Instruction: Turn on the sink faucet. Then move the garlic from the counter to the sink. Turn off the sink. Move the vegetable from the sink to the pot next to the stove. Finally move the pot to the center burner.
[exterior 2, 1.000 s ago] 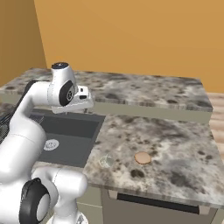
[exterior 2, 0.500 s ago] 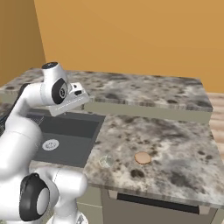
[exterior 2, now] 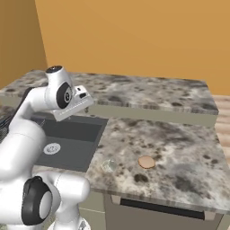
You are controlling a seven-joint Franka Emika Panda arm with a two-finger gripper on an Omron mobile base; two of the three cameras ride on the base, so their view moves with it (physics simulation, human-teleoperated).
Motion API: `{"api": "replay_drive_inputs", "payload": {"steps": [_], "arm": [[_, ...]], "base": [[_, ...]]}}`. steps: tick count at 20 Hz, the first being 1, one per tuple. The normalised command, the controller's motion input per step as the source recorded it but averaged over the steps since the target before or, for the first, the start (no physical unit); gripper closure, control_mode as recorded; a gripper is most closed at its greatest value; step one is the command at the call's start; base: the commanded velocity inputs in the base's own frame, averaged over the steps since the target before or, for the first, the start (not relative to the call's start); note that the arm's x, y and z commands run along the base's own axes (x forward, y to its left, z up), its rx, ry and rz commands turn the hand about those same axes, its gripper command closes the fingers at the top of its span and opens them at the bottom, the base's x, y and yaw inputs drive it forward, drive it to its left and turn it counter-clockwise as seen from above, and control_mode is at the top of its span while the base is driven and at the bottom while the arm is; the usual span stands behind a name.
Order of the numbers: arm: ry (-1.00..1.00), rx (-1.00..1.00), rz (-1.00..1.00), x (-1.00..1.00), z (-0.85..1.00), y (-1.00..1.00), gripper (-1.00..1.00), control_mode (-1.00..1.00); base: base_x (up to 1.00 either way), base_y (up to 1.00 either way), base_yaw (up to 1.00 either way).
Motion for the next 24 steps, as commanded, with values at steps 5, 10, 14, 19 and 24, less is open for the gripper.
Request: {"api": "replay_drive_inputs", "payload": {"steps": [5,10,14,19,24], "arm": [[0.0,-0.03,0.08,0.14,-0.07,-0.02,-1.0,-1.0],[0.02,-0.05,0.07,0.22,0.0,0.0,-1.0,-1.0],[0.05,-0.04,0.08,0.28,0.0,0.0,-1.0,-1.0],[0.06,-0.04,0.07,0.31,0.0,0.0,-1.0,-1.0],[0.07,-0.03,0.04,0.25,0.0,0.0,-1.0,-1.0]], "base": [[0.0,0.0,0.0],[0.0,0.0,0.0],[0.0,0.0,0.0],[0.0,0.0,0.0],[0.0,0.0,0.0]]}}
